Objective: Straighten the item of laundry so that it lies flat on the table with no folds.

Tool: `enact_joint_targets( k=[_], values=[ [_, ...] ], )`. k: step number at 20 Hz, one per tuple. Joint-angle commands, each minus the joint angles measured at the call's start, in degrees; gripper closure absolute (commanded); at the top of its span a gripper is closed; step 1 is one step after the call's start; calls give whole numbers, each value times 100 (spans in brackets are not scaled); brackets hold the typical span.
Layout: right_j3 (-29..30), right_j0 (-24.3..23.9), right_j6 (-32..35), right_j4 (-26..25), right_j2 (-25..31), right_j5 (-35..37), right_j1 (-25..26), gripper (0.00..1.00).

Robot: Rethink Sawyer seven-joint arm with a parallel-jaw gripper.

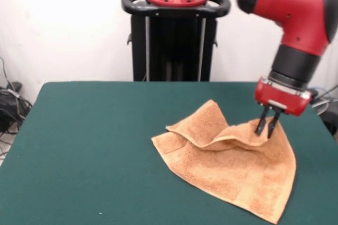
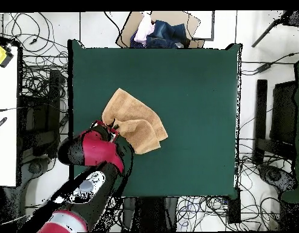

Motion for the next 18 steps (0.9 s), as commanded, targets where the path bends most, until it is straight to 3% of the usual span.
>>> enact_joint_targets(
  k=[1,4,11,13,18],
  values=[
    [-1401,1856,3446,1999,-1779,1687,1958,100],
    [-2548,2200,4294,2076,-3510,3285,3131,100],
    [-4661,1863,6004,1461,-6499,6530,4584,100],
    [-4967,1776,6264,1332,-6682,6962,4634,100],
    [-4954,1828,6538,1113,-6555,6998,4577,100]
  ],
)
